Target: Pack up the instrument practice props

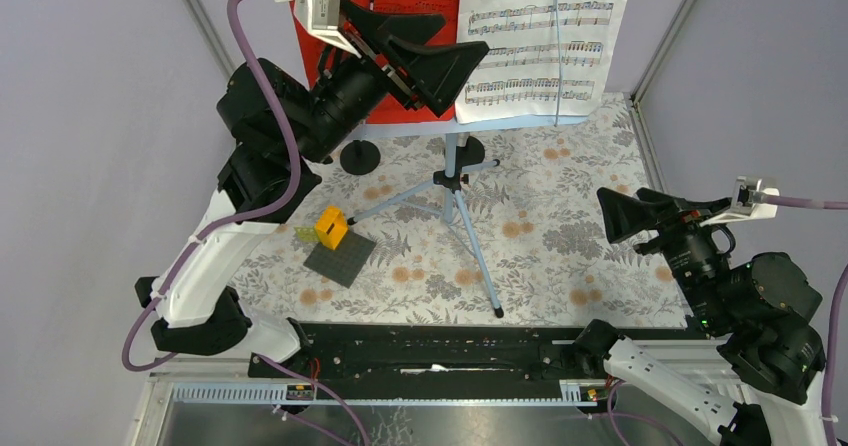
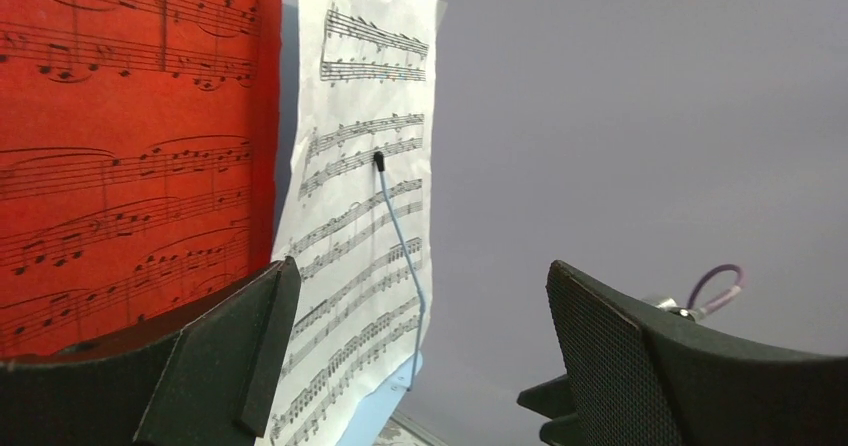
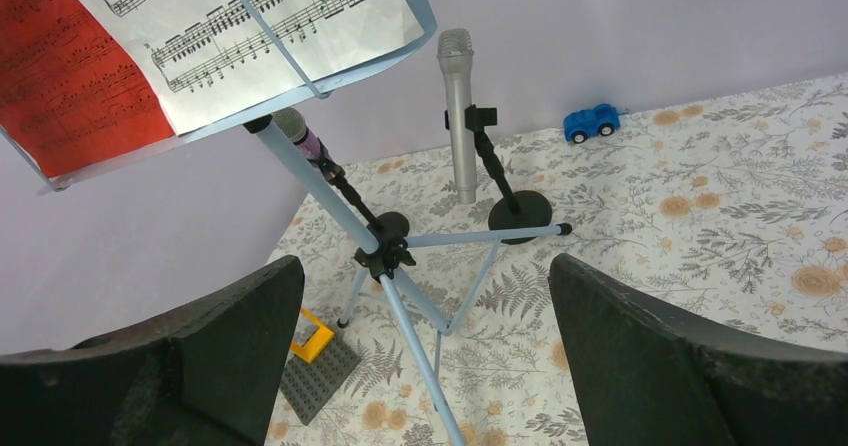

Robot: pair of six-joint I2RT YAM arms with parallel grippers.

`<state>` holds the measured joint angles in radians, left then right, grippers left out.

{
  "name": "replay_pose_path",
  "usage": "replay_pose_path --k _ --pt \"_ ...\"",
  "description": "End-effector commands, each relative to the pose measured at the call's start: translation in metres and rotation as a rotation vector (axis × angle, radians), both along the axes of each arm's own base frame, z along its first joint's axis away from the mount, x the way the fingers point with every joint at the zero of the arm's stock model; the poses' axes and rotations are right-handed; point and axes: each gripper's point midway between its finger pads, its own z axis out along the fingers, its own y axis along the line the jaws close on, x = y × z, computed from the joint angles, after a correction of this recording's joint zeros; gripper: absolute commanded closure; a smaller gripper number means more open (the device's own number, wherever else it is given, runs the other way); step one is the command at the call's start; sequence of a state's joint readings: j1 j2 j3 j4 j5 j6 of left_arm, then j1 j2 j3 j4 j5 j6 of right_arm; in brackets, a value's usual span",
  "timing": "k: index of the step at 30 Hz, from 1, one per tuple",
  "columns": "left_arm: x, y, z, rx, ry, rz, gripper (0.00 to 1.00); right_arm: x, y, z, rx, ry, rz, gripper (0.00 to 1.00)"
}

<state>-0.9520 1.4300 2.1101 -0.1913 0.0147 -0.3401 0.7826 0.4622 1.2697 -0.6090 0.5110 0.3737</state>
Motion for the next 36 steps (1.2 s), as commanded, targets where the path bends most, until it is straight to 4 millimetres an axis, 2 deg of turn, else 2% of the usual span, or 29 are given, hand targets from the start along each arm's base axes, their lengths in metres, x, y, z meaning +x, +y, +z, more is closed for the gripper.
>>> replay_pose_path --k 1,3,8,14,23,30,36 --pt "0.010 0.016 0.016 -0.027 -0.048 0.118 0.01 0.001 0.006 0.006 -0.022 -0.024 0.025 0.00" --pt "0.009 0.020 0.023 -0.018 -0.058 0.134 0.01 -0.002 0.010 0.007 -0.038 -0.017 0.057 0.00" --pt "0.008 0.019 0.020 0.013 -0.070 0.134 0.01 -0.010 0.011 0.008 -0.021 -0.040 0.094 0.00" --pt "0.010 0.003 0.008 0.062 -0.075 0.099 0.01 -0.013 0.005 0.003 -0.004 -0.052 0.077 0.00" --pt "0.018 -0.018 -0.002 0.075 -0.065 0.061 0.01 -0.013 0.004 0.003 -0.012 -0.056 0.077 0.00" --pt "0.020 -0.033 -0.018 0.113 -0.056 0.027 0.01 -0.014 0.003 0.000 -0.023 -0.054 0.077 0.00" --pt "0.020 -0.040 -0.035 0.153 -0.054 0.005 0.11 -0.013 0.004 0.000 -0.036 -0.055 0.076 0.00"
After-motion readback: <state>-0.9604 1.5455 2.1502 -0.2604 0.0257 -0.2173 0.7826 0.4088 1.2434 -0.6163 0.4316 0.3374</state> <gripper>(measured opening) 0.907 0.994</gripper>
